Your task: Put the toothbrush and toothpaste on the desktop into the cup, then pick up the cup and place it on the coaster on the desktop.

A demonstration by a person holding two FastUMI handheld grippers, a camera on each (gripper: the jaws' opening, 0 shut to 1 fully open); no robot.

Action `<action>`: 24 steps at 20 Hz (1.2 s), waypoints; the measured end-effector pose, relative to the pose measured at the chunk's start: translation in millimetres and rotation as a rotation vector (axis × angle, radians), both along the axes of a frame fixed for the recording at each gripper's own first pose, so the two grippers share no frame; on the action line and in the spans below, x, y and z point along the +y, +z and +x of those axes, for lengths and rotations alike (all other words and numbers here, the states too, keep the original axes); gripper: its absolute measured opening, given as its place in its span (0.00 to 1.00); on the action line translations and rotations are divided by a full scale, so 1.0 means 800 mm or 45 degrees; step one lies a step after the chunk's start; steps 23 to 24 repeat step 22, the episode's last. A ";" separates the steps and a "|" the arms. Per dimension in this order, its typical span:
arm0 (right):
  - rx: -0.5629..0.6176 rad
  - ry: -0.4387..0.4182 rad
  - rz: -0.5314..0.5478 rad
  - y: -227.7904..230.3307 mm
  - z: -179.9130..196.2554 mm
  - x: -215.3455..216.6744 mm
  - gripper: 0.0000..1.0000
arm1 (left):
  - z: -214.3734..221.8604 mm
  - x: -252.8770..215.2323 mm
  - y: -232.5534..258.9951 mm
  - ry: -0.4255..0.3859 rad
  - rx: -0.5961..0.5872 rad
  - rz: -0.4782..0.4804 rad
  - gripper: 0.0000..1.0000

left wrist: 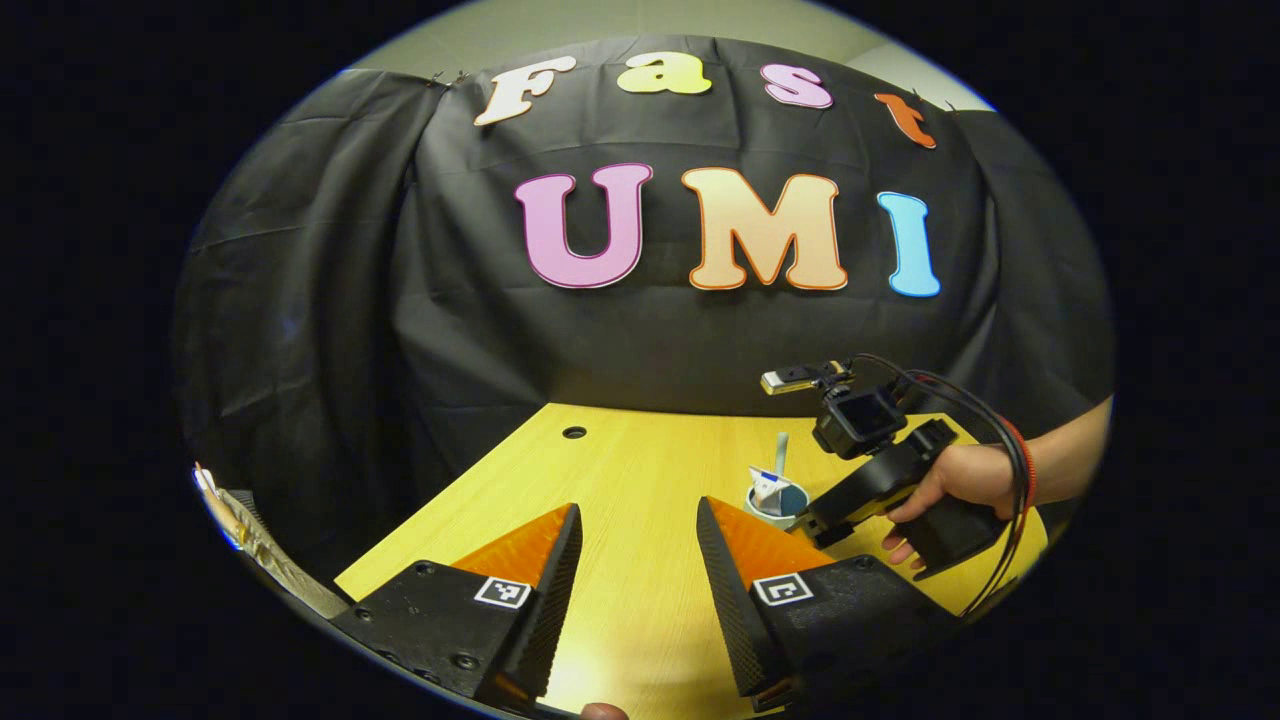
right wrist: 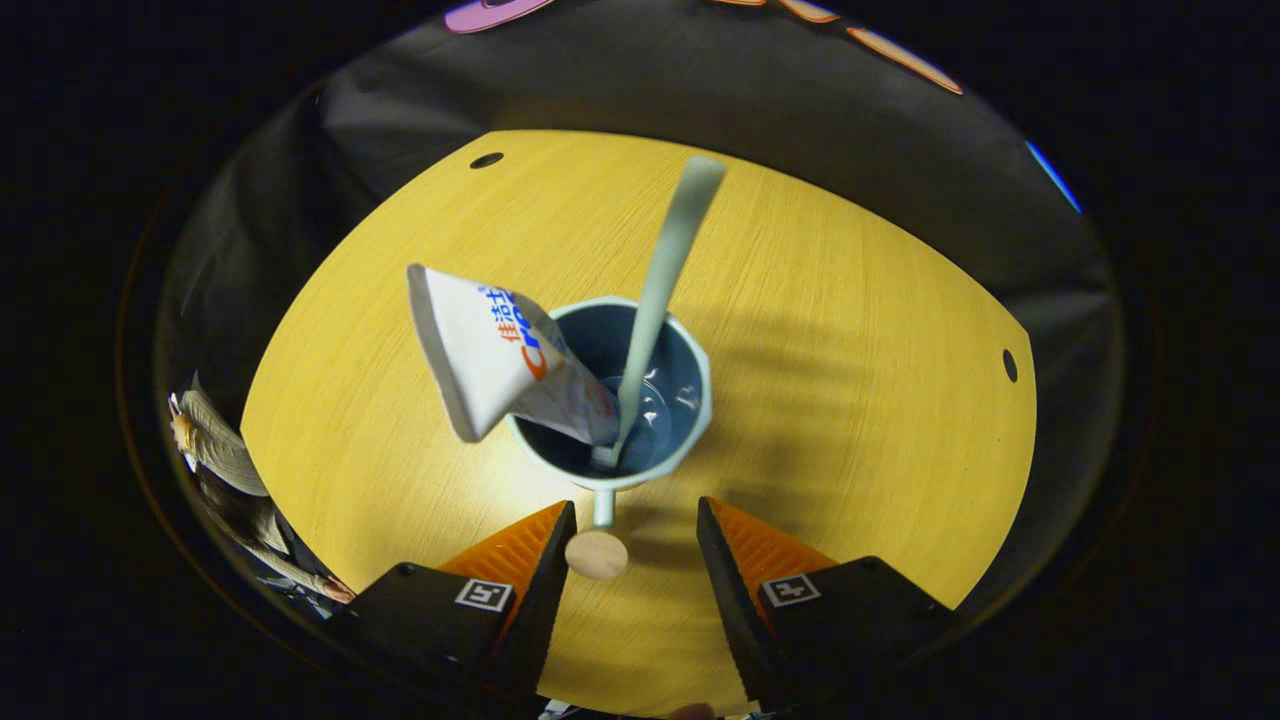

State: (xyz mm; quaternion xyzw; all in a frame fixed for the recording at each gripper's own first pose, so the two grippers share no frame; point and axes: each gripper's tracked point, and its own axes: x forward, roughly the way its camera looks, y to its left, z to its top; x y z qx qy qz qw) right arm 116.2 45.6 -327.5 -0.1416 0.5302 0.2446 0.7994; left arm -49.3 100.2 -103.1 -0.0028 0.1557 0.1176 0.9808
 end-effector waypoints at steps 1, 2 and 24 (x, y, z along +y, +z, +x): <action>-0.019 -0.024 0.032 0.017 0.000 -0.009 0.80 | 0.006 -0.006 0.003 -0.015 -0.006 0.000 0.65; -0.043 -0.049 0.072 0.036 -0.002 -0.019 0.83 | 0.014 -0.011 0.007 -0.033 -0.015 -0.002 0.65; -1.473 -0.580 0.494 0.441 0.002 -0.284 0.98 | 0.085 -0.182 0.178 -0.304 -0.338 0.005 0.80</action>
